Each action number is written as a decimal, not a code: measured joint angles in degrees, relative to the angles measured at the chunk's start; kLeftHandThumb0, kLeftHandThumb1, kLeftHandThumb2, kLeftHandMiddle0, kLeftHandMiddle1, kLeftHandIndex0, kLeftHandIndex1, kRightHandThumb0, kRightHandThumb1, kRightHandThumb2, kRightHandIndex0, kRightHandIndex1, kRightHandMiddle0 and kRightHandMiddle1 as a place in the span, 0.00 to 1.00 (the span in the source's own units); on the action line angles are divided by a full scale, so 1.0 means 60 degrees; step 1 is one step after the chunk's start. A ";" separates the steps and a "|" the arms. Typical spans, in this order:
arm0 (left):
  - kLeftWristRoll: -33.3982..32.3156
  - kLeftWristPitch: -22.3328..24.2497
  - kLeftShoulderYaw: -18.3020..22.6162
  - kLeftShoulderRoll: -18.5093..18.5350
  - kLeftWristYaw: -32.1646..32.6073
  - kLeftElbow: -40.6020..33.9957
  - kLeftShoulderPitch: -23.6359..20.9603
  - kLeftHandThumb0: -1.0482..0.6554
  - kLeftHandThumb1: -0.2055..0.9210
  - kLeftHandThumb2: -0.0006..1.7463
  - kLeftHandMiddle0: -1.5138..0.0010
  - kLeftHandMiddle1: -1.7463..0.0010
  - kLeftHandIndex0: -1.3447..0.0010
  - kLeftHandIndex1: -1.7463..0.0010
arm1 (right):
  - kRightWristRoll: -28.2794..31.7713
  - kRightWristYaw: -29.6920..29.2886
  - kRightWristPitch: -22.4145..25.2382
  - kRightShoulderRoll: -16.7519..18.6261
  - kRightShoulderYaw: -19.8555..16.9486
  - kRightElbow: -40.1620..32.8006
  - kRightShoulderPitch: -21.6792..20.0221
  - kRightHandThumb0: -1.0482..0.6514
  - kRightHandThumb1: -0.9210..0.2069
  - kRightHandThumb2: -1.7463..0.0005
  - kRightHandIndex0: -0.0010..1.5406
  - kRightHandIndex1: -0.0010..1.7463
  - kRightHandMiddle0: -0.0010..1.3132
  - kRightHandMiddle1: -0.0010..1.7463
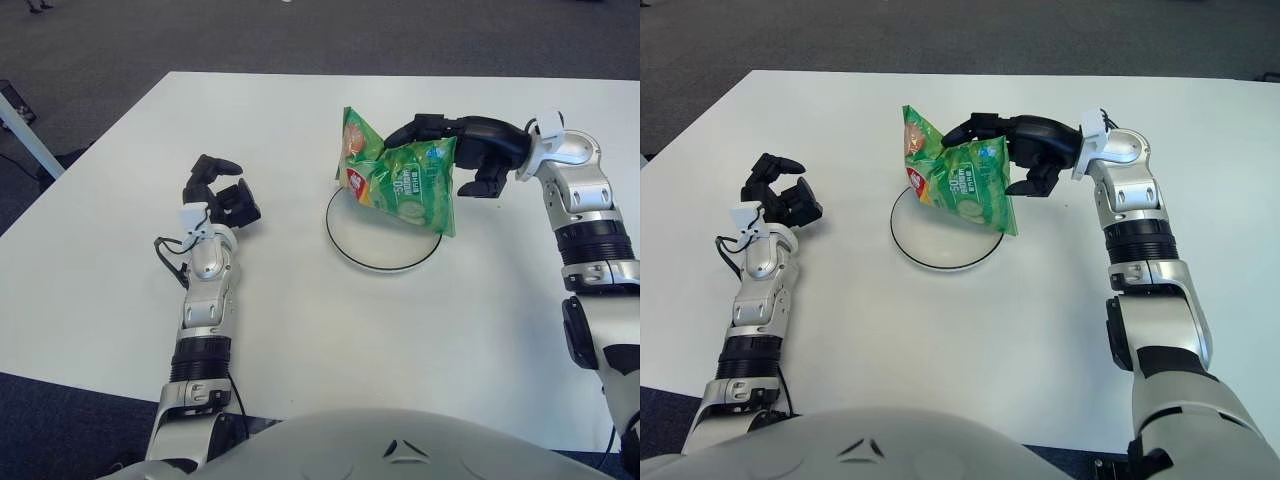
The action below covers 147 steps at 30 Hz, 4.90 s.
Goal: Put the snack into the plate.
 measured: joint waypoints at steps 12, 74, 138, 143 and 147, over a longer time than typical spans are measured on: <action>-0.0059 -0.0045 0.0026 -0.0021 0.0000 0.0084 -0.0043 0.32 0.40 0.81 0.09 0.00 0.50 0.00 | 0.0015 0.0726 0.0151 -0.0701 -0.0504 0.1224 -0.1217 0.01 0.23 0.72 0.00 0.00 0.00 0.30; 0.0427 -0.0324 0.0128 -0.0032 0.0121 0.0220 -0.0121 0.31 0.38 0.82 0.09 0.00 0.49 0.00 | -0.0056 -0.4343 0.8038 -0.0727 -0.0927 -0.2822 -0.1383 0.02 0.08 0.79 0.00 0.23 0.00 0.47; 0.0693 0.0666 -0.0090 0.0193 -0.0434 -0.0476 -0.0116 0.31 0.38 0.82 0.08 0.00 0.49 0.00 | 0.0361 -0.8189 0.2304 0.2338 -0.3483 0.2400 0.0900 0.61 0.91 0.01 0.60 0.91 0.58 1.00; 0.0702 0.0656 -0.0105 0.0192 -0.0423 -0.0475 -0.0115 0.31 0.38 0.82 0.08 0.00 0.49 0.00 | 0.0361 -0.8186 0.2339 0.2339 -0.3452 0.2349 0.0921 0.61 0.90 0.00 0.59 0.95 0.56 1.00; 0.0705 0.0656 -0.0108 0.0191 -0.0412 -0.0474 -0.0115 0.31 0.38 0.82 0.08 0.00 0.48 0.00 | 0.0361 -0.8171 0.2401 0.2338 -0.3417 0.2302 0.0940 0.61 0.89 0.00 0.58 0.96 0.55 1.00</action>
